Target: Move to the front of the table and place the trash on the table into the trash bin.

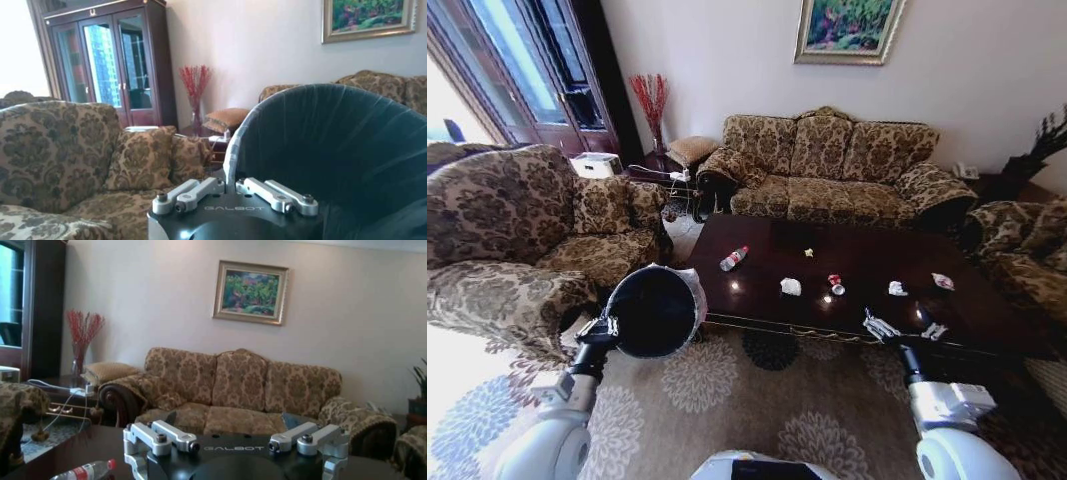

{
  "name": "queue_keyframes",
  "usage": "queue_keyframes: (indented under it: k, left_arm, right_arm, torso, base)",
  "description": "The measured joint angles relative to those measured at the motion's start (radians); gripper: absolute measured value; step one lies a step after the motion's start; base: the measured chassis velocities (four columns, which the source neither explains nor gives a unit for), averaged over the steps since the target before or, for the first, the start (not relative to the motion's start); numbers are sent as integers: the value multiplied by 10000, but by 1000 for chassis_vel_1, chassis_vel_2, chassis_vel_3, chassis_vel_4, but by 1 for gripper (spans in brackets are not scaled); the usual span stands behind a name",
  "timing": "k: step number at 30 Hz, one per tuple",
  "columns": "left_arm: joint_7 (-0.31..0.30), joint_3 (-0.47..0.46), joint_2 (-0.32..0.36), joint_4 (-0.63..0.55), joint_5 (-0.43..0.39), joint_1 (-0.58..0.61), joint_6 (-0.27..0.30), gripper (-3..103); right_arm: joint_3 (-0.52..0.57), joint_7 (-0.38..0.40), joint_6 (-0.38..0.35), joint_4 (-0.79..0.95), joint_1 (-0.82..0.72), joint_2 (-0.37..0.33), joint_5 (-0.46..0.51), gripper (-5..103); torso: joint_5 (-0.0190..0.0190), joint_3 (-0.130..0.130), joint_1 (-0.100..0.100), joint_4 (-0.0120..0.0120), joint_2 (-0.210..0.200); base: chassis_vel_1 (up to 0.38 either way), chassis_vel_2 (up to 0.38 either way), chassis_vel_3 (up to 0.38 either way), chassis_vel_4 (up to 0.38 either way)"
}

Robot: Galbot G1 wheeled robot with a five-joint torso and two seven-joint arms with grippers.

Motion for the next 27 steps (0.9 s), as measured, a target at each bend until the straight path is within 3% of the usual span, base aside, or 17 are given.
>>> queue_keyframes:
  k: [14,27]
  left_arm:
    - [23,110,-39,123,243,-28,-308,3]
    - [29,228,-98,38,511,8,-429,3]
  right_arm:
    - [8,-1,69,-82,-24,-9,-13,100]
    - [-29,-41,391,-247,-57,-52,-108,100]
  torso:
    - [0,-8,-7,1,-14]
    - [0,-11,-10,-2,-22]
  base:
    - [-22,134,137,-22]
    - [-180,173,172,-180]
